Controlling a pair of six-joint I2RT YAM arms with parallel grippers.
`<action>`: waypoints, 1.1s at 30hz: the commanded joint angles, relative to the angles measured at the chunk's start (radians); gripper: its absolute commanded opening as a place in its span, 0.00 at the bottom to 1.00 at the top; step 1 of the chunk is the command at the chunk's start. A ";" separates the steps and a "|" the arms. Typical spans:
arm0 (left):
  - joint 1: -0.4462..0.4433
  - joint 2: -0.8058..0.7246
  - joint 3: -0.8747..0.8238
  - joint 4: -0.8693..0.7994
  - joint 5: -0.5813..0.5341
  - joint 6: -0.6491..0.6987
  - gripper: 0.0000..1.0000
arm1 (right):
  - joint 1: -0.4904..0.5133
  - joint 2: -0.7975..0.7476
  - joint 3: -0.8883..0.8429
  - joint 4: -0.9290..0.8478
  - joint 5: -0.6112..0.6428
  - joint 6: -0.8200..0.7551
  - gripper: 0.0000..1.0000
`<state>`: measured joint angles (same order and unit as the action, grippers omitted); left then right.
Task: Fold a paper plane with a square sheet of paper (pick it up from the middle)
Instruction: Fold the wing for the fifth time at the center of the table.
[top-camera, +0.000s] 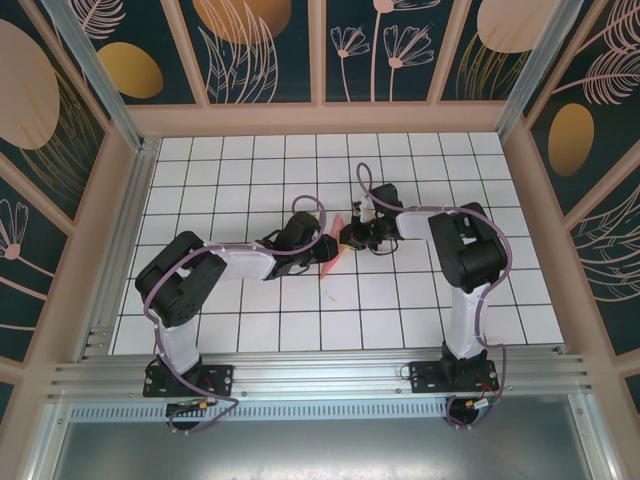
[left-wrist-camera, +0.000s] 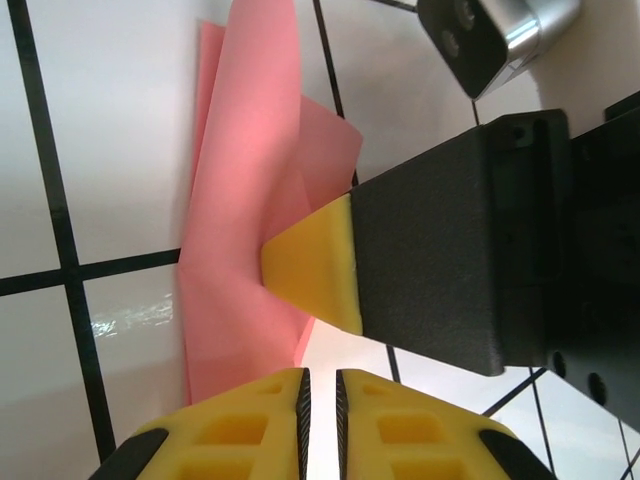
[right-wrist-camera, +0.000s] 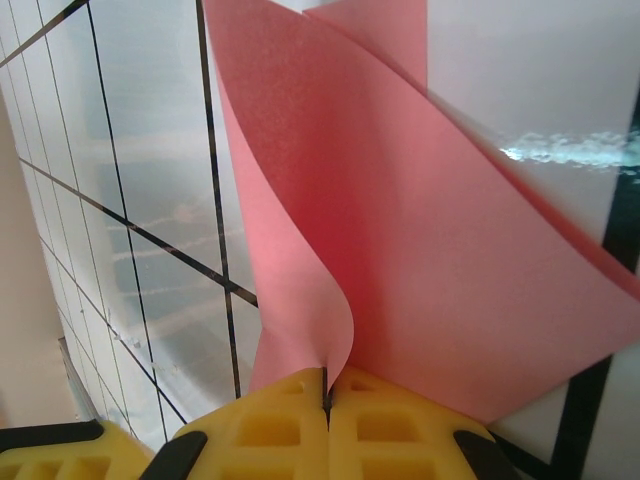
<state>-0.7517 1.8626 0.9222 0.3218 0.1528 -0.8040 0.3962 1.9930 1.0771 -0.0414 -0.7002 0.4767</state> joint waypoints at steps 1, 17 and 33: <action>0.006 0.029 0.027 -0.040 0.011 0.025 0.17 | 0.001 0.030 0.001 -0.007 -0.004 -0.007 0.04; 0.006 0.057 0.044 -0.117 -0.004 0.073 0.13 | 0.002 0.009 0.002 -0.018 -0.013 -0.006 0.04; 0.006 0.070 0.044 -0.104 0.031 0.090 0.12 | 0.001 -0.008 -0.021 0.009 -0.032 -0.004 0.02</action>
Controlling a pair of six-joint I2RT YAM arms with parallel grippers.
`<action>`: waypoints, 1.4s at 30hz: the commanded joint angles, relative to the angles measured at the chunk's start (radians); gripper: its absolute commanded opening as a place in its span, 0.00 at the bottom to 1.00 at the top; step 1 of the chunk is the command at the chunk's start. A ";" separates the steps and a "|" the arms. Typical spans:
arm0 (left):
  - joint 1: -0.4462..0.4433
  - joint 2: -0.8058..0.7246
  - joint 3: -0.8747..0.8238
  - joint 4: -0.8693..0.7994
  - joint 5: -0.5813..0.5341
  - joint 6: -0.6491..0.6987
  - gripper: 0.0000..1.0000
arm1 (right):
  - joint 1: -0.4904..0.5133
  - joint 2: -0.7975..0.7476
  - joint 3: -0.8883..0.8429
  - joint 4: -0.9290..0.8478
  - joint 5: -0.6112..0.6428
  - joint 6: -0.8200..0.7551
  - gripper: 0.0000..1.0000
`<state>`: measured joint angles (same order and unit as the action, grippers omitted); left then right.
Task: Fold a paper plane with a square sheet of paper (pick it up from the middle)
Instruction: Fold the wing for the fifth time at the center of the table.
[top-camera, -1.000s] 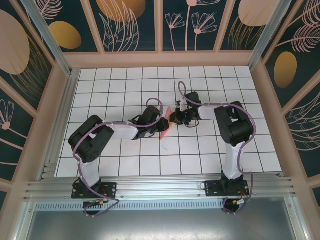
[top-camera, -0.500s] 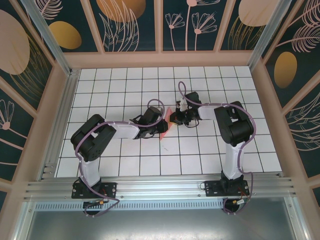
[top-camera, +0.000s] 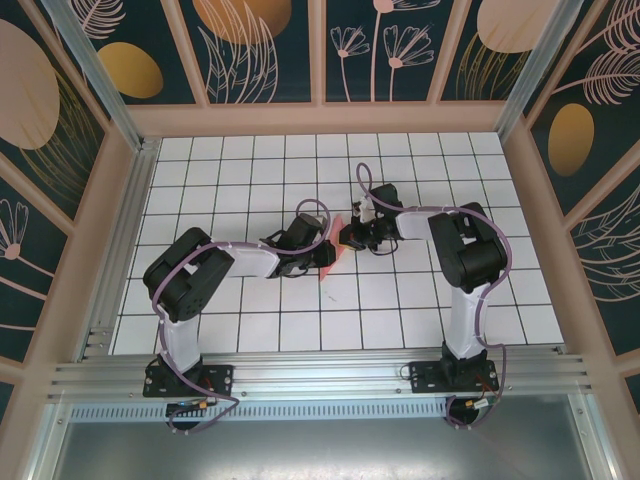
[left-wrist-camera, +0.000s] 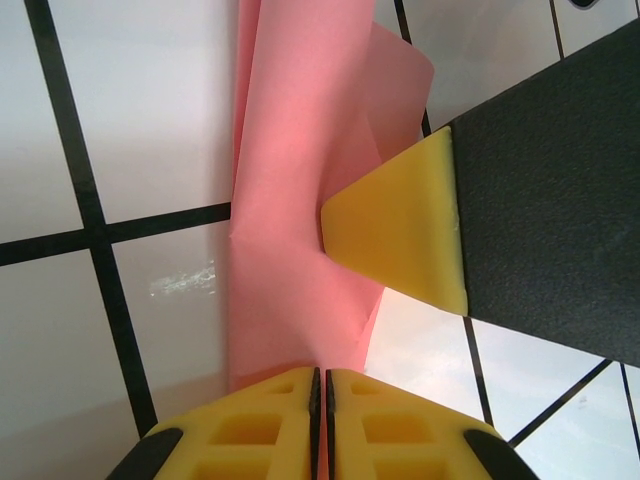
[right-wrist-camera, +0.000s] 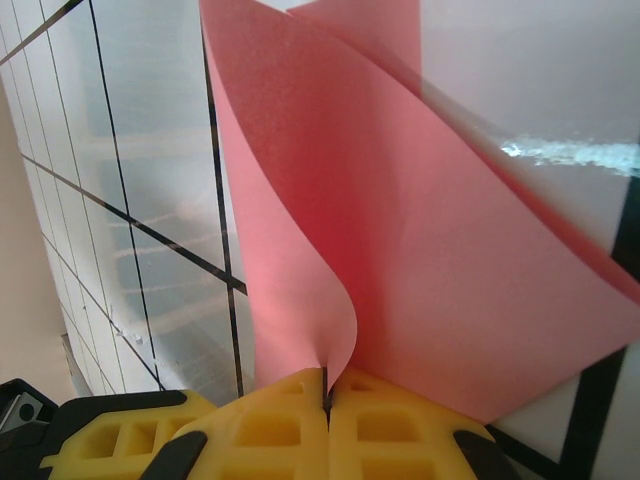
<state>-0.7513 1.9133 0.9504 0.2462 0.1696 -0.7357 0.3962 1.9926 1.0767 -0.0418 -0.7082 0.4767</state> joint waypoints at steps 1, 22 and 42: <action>0.006 0.018 0.016 -0.027 0.014 0.022 0.12 | 0.001 -0.012 -0.023 0.011 -0.025 -0.004 0.02; 0.007 0.039 -0.004 -0.038 0.000 0.036 0.10 | 0.019 -0.097 -0.063 -0.078 0.070 -0.037 0.06; 0.007 0.053 0.015 -0.097 -0.004 0.087 0.00 | 0.060 -0.177 0.007 -0.117 0.226 0.039 0.11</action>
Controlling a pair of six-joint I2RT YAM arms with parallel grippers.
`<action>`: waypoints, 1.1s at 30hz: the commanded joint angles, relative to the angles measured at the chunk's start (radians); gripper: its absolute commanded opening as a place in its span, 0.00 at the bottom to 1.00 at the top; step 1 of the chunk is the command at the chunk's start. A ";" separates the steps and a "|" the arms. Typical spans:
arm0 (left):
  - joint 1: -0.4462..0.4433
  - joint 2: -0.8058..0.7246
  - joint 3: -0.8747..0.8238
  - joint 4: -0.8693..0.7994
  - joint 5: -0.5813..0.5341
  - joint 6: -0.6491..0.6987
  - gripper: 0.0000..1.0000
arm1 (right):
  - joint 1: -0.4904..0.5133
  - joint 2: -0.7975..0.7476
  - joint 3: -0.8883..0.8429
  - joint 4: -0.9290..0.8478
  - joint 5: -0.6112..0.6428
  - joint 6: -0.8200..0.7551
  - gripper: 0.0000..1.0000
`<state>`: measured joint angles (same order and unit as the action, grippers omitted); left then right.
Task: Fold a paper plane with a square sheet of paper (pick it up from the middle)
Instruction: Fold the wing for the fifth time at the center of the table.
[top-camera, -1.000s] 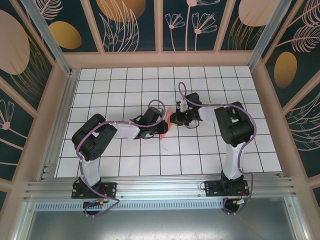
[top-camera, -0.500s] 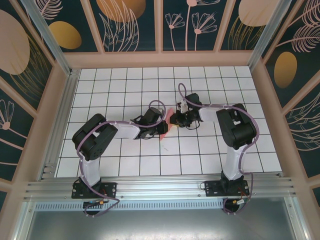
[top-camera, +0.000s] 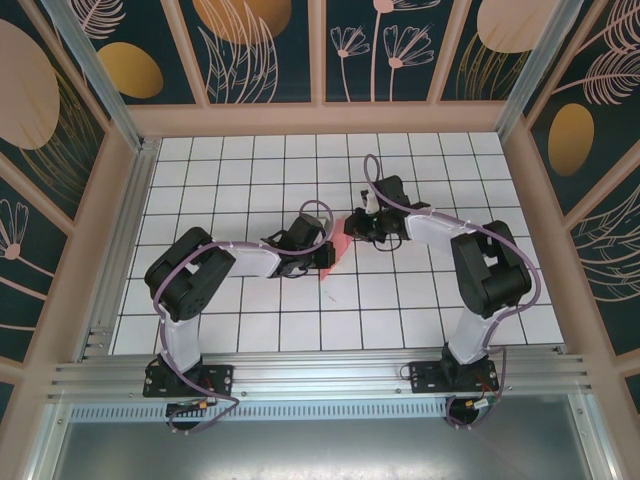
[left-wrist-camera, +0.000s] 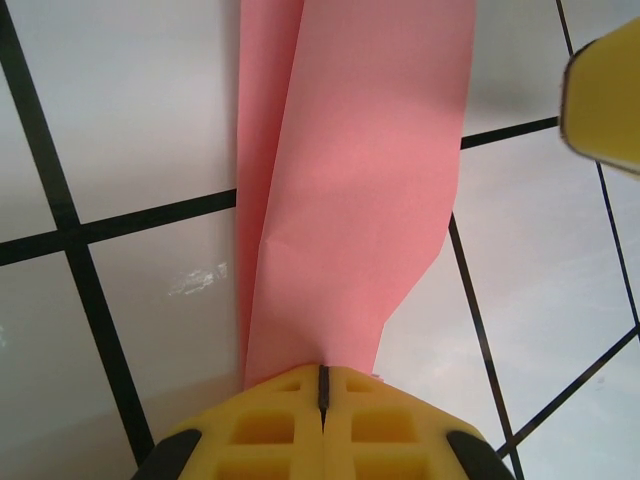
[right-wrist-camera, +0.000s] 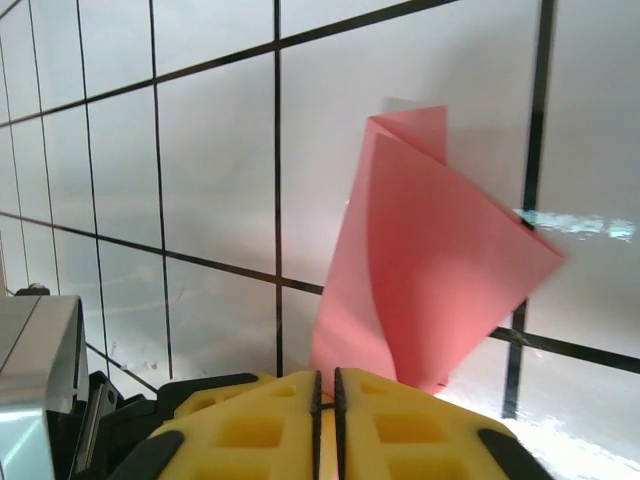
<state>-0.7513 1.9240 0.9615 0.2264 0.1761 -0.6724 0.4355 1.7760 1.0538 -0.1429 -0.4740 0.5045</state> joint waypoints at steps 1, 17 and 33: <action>0.006 0.044 0.003 -0.078 -0.011 0.022 0.00 | 0.024 0.059 0.037 -0.009 -0.027 0.012 0.09; 0.009 -0.053 0.006 -0.034 0.031 -0.081 0.15 | 0.010 0.218 0.019 0.007 -0.071 0.008 0.04; -0.002 -0.204 -0.166 0.015 -0.083 -0.163 0.33 | 0.009 0.232 0.014 0.015 -0.073 0.003 0.04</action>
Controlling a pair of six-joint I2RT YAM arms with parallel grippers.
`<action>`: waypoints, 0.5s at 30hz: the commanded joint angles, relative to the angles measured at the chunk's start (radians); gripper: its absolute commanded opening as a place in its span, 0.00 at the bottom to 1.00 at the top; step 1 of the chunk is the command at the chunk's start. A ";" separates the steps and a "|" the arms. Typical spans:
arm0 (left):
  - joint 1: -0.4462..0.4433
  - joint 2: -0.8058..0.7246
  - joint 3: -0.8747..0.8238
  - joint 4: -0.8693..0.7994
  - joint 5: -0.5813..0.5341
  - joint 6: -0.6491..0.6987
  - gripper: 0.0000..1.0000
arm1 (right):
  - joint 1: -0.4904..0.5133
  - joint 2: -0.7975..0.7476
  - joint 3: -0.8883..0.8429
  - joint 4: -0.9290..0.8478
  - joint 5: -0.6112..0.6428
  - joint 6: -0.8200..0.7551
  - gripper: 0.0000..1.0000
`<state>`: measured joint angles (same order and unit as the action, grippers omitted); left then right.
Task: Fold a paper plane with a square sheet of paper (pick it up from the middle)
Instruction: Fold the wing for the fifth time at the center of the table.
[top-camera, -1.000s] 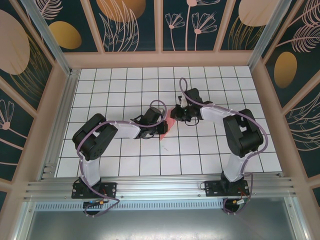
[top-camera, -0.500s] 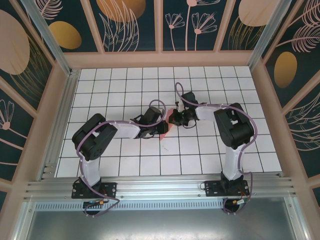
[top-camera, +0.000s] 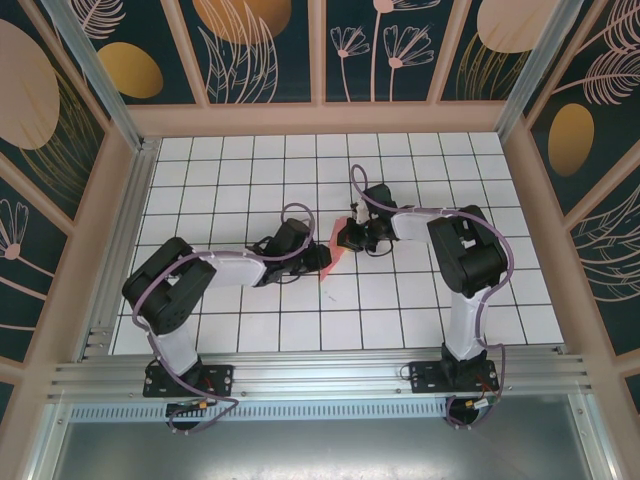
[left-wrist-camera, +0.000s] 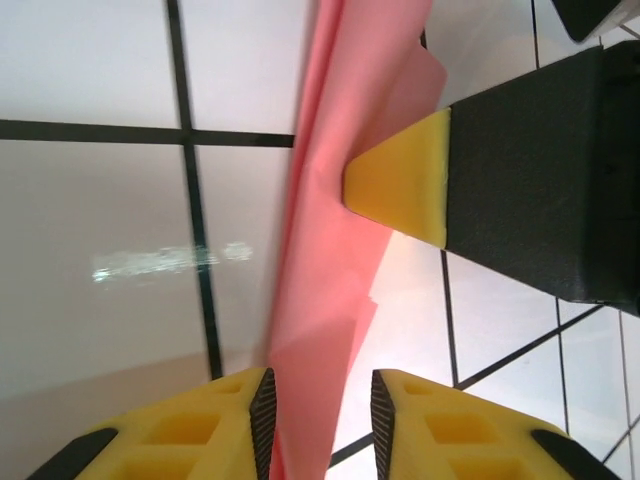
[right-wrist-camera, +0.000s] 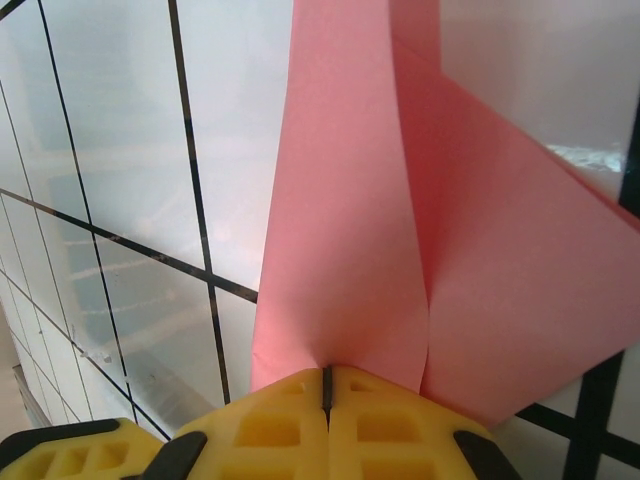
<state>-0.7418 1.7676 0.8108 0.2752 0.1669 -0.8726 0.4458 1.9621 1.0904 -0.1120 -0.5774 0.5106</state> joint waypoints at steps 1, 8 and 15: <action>-0.026 -0.083 -0.016 -0.058 -0.094 0.065 0.35 | -0.002 0.048 -0.022 -0.015 0.028 -0.002 0.04; -0.086 -0.064 0.014 -0.216 -0.184 0.151 0.39 | -0.002 0.058 -0.022 -0.014 0.030 -0.001 0.04; -0.087 -0.002 0.061 -0.225 -0.178 0.179 0.30 | -0.002 0.061 -0.018 -0.017 0.030 -0.002 0.04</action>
<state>-0.8314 1.7329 0.8383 0.0845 0.0059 -0.7307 0.4446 1.9686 1.0904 -0.1001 -0.5919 0.5106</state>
